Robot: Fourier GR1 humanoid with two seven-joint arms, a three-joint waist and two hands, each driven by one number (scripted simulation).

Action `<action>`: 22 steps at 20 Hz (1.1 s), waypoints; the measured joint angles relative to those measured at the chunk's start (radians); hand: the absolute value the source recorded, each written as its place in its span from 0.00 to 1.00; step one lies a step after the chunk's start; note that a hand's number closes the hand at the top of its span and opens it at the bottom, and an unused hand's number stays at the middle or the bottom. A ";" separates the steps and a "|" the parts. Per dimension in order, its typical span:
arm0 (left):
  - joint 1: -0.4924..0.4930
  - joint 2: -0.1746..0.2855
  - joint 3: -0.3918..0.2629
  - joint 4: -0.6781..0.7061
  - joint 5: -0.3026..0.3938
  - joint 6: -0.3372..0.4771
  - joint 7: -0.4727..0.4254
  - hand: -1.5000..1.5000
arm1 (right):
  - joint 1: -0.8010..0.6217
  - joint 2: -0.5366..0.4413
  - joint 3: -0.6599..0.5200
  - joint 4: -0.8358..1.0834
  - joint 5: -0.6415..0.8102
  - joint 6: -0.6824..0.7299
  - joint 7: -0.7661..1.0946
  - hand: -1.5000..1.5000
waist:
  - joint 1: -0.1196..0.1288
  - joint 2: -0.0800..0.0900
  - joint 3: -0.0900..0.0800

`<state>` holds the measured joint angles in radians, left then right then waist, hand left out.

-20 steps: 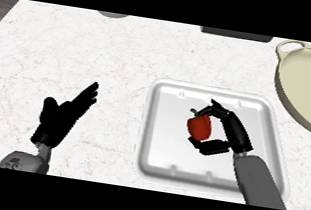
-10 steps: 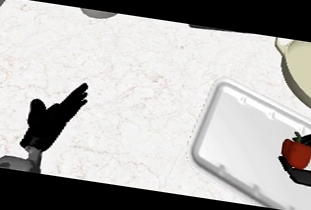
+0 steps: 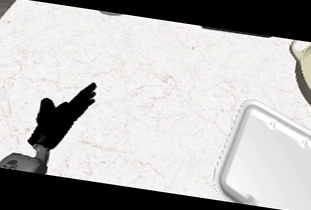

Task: Pick the bell pepper from the tray and place it in the pot

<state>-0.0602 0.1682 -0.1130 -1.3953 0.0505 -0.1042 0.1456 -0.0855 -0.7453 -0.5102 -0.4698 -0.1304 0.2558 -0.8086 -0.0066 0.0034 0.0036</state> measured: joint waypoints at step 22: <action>-0.018 -0.024 0.016 0.027 -0.025 -0.030 -0.009 0.50 | -0.221 -0.218 0.135 -0.246 0.172 -0.267 0.409 1.00 | 0.016 -0.003 -0.005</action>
<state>-0.0783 0.1438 -0.0971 -1.3680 0.0255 -0.1346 0.1367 -0.3070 -0.9632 -0.3754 -0.7160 0.0420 -0.0108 -0.3994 0.0091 0.0006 -0.0010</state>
